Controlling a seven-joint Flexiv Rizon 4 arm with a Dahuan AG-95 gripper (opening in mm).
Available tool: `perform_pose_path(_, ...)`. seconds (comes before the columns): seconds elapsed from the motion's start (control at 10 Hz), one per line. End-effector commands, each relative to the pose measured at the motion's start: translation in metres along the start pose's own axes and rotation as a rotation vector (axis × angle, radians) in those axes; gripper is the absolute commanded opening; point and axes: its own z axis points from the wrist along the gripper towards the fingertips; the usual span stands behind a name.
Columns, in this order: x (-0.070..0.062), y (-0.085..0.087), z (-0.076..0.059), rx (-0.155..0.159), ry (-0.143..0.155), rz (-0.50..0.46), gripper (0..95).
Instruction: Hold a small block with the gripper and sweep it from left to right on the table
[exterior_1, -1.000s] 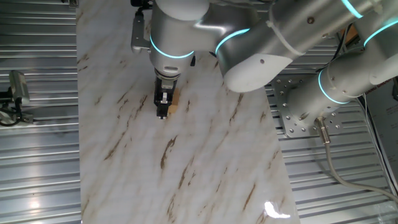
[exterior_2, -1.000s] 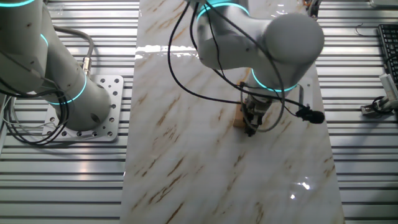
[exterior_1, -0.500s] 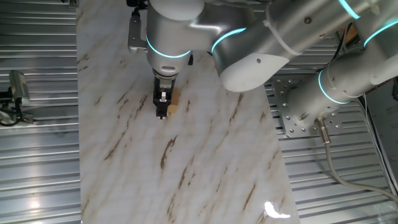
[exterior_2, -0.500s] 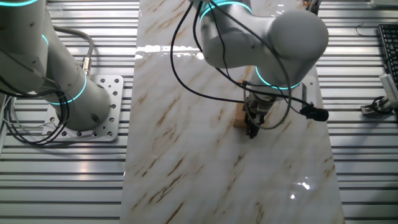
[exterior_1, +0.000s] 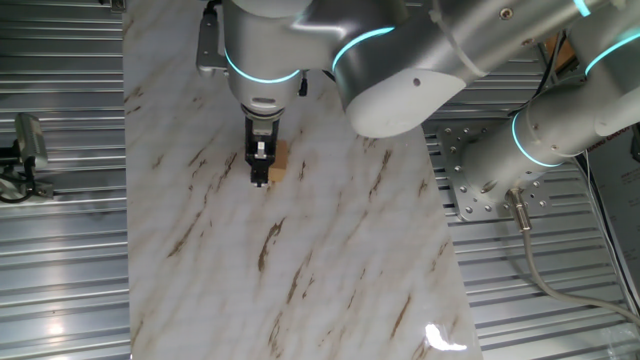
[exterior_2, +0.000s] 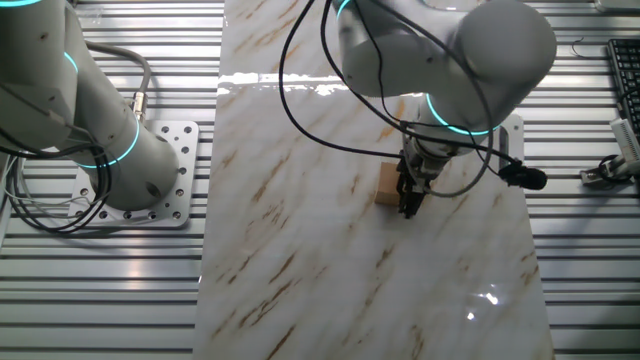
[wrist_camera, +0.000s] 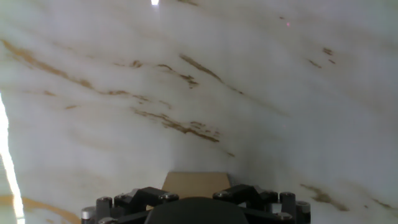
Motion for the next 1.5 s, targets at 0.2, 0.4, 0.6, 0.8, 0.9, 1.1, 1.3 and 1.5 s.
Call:
perform_pose_path(0.2,0.002,-0.001,-0.004,0.007,0.001,-0.001,95.0)
perform_pose_path(0.4,0.002,-0.001,-0.007,0.009,0.007,-0.001,95.0)
perform_pose_path(0.6,0.003,-0.001,-0.010,0.016,0.008,-0.004,95.0)
perform_pose_path(0.8,0.003,-0.001,-0.011,0.021,0.006,-0.010,76.0)
perform_pose_path(0.9,0.003,0.000,-0.011,0.022,0.006,-0.013,76.0)
perform_pose_path(1.1,0.004,0.000,-0.014,0.029,0.006,-0.021,76.0)
perform_pose_path(1.3,0.004,0.000,-0.016,0.032,0.007,-0.023,76.0)
perform_pose_path(1.5,0.006,0.000,-0.020,0.033,0.009,-0.026,76.0)
